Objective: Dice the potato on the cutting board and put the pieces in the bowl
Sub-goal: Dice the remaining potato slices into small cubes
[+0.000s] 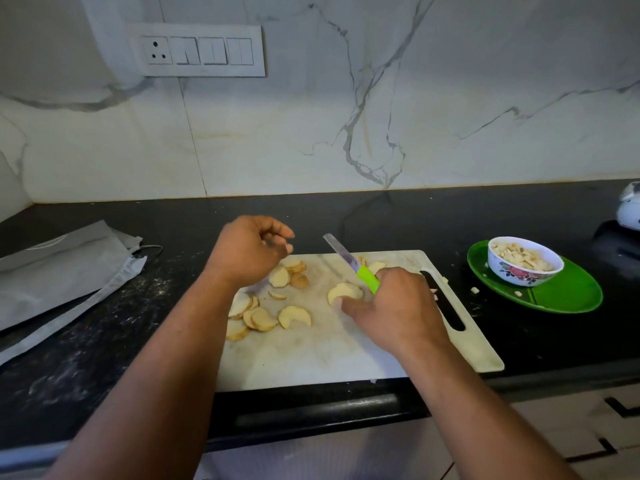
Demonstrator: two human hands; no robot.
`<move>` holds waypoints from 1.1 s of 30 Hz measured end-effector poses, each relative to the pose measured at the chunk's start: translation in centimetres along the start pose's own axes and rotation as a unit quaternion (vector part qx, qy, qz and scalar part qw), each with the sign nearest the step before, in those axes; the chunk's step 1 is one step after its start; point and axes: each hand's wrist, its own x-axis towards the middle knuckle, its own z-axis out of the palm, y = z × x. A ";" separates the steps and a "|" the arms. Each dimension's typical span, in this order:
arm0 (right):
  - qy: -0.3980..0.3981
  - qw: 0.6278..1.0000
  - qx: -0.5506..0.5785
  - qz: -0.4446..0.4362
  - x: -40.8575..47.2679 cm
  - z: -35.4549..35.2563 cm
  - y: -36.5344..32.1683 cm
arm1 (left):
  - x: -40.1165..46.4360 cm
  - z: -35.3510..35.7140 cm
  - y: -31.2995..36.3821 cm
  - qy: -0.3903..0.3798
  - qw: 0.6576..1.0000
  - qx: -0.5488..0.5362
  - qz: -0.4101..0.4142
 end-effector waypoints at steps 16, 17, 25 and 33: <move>-0.131 0.990 0.021 -0.047 3.9 0.6 -1.0 | -0.2 1.4 0.1 -0.194 0.974 0.108 0.043; -0.145 0.987 0.035 -0.052 4.2 0.3 -1.0 | -0.3 1.5 0.2 -0.201 0.972 0.112 0.048; -0.127 0.990 0.056 0.010 3.6 0.1 1.0 | 0.0 2.2 0.1 -0.212 0.952 0.198 0.096; -0.118 0.991 0.057 -0.016 4.2 1.2 1.2 | 0.5 3.6 -0.5 -0.197 0.965 0.137 0.101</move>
